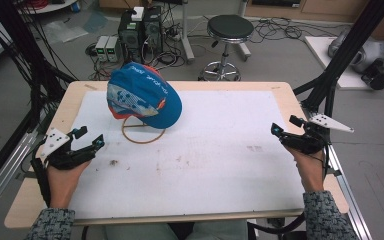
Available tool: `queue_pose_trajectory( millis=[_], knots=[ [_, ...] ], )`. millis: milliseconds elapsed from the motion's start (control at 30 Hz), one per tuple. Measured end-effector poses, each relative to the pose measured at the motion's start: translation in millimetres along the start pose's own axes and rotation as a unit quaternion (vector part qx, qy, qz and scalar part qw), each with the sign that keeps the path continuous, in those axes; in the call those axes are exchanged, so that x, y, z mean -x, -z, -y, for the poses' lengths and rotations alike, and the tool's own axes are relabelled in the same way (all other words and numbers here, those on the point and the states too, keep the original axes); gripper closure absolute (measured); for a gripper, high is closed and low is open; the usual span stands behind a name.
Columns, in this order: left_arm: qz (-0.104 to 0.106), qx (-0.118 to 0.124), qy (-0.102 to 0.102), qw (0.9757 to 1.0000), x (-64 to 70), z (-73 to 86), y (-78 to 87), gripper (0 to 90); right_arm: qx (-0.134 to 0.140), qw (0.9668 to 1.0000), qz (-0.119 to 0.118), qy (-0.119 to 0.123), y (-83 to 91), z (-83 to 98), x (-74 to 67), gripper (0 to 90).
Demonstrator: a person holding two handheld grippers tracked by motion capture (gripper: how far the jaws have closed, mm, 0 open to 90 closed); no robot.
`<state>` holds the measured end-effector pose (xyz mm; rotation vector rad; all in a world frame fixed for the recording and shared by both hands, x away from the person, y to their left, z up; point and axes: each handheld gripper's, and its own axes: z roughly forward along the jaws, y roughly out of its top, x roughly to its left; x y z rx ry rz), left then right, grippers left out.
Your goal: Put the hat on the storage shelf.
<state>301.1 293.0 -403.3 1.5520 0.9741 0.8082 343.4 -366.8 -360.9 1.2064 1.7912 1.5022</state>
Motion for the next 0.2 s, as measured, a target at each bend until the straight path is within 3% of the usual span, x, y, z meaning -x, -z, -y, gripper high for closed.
queue_pose_trajectory(
  millis=[200],
  knots=[
    [0.001,0.002,-0.001,1.0,-0.1,-0.8,0.0,31.9,-0.003,1.0,0.0,0.0,-1.7,0.8,-0.6,10.6]
  ],
)
